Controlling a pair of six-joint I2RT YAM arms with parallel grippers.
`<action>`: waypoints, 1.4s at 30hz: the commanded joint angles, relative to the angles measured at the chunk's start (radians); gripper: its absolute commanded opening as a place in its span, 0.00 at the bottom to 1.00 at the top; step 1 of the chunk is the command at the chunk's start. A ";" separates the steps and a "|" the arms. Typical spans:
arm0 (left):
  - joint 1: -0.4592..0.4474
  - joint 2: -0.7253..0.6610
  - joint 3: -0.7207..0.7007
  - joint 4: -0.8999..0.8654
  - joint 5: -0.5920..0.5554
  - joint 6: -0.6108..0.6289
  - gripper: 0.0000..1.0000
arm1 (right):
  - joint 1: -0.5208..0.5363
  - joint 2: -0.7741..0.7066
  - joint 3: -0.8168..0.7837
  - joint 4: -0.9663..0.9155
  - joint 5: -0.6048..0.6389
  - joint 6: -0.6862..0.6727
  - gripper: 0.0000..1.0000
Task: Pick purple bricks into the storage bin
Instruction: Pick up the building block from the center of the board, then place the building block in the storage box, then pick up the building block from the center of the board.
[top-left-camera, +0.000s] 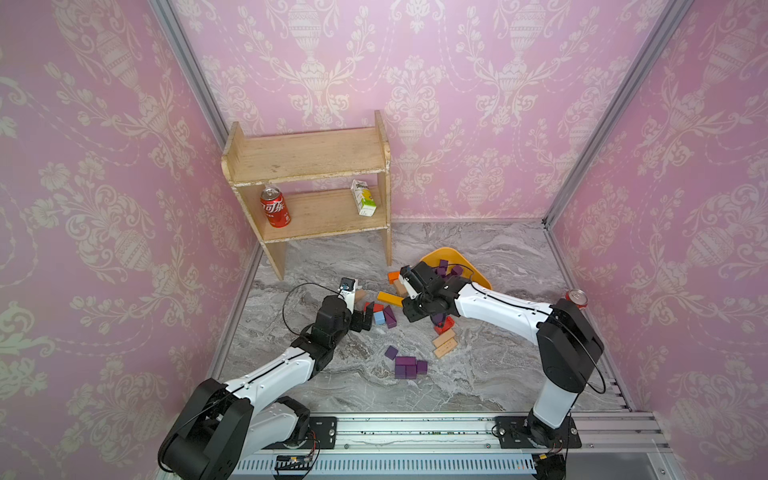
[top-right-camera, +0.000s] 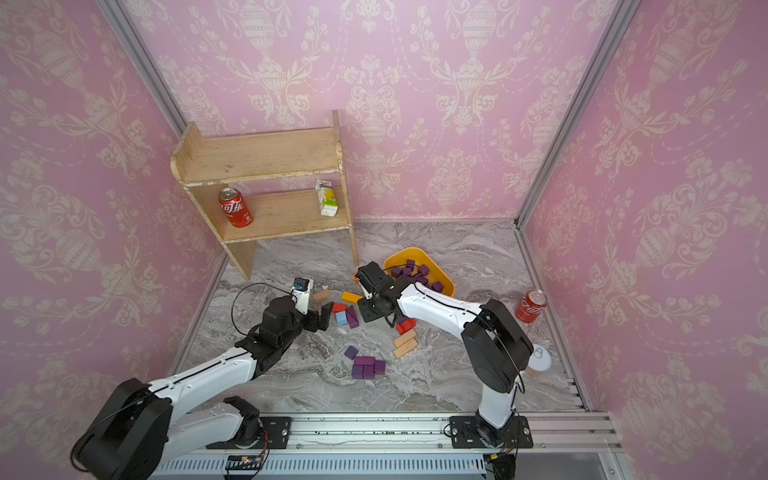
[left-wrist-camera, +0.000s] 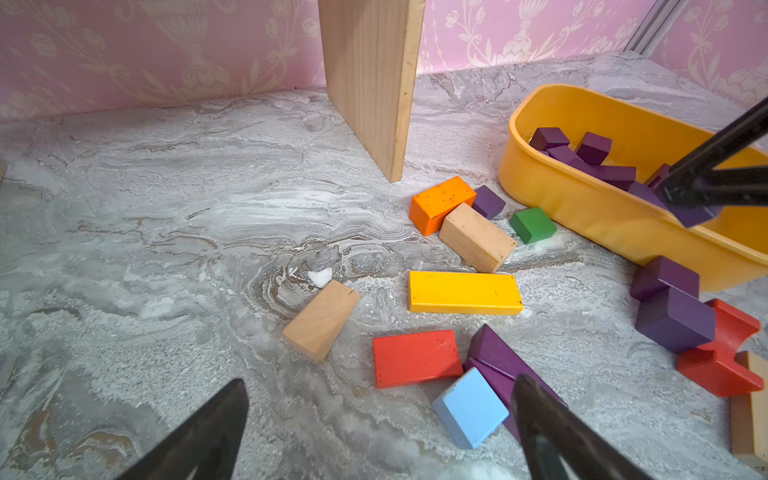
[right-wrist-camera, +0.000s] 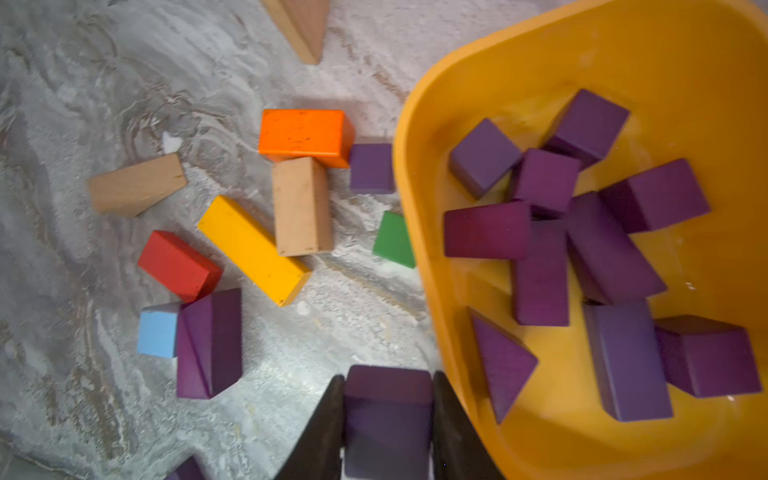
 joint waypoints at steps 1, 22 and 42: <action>0.003 -0.016 0.013 -0.015 -0.022 0.001 0.99 | -0.087 -0.046 0.034 -0.010 -0.005 -0.050 0.31; 0.003 -0.007 0.007 -0.001 -0.017 0.001 0.99 | -0.348 0.074 0.114 0.001 -0.026 -0.045 0.65; -0.001 -0.001 0.206 -0.429 0.192 -0.107 0.99 | -0.212 -0.284 -0.274 0.037 -0.107 -0.073 0.64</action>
